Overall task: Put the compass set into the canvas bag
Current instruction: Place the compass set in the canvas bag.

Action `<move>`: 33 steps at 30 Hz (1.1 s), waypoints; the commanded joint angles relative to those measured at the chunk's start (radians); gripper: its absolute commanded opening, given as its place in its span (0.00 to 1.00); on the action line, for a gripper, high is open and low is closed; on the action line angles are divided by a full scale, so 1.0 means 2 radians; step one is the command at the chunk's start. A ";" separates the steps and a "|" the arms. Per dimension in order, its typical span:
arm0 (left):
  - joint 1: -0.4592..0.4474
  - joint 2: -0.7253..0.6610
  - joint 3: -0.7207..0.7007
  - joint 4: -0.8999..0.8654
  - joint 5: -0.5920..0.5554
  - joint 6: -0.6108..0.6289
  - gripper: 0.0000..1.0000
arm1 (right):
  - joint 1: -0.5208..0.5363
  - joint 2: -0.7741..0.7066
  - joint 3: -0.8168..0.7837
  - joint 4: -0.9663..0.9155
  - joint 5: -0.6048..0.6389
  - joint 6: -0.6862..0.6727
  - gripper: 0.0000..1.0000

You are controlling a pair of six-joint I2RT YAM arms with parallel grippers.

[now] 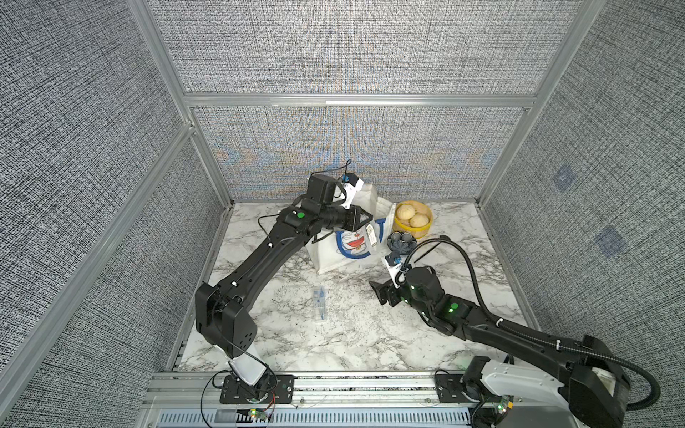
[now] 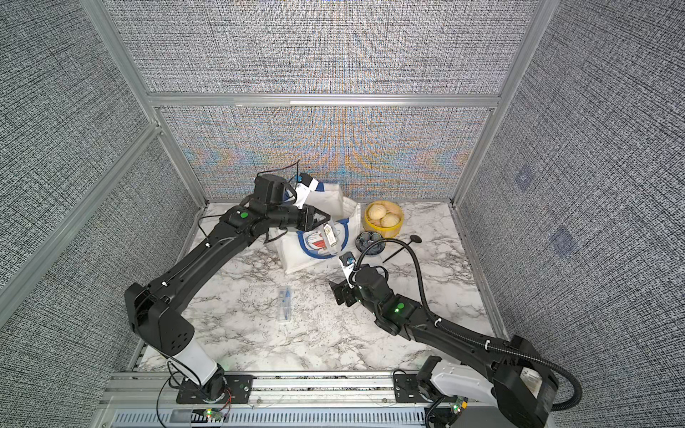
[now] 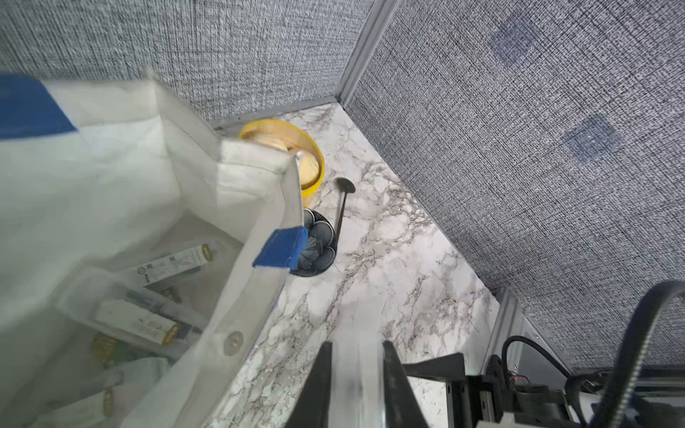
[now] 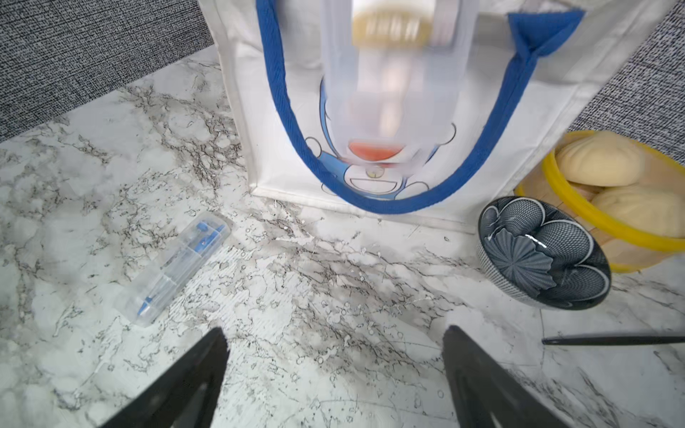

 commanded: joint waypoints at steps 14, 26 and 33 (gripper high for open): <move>0.057 0.155 0.250 -0.082 -0.094 0.067 0.06 | 0.004 0.030 -0.028 0.073 -0.044 -0.010 0.90; 0.056 0.234 0.211 -0.025 -0.123 0.095 0.05 | 0.008 0.045 -0.021 0.074 -0.046 -0.008 0.90; 0.056 0.259 0.171 -0.011 -0.114 0.095 0.07 | 0.010 0.059 -0.014 0.073 -0.053 -0.006 0.90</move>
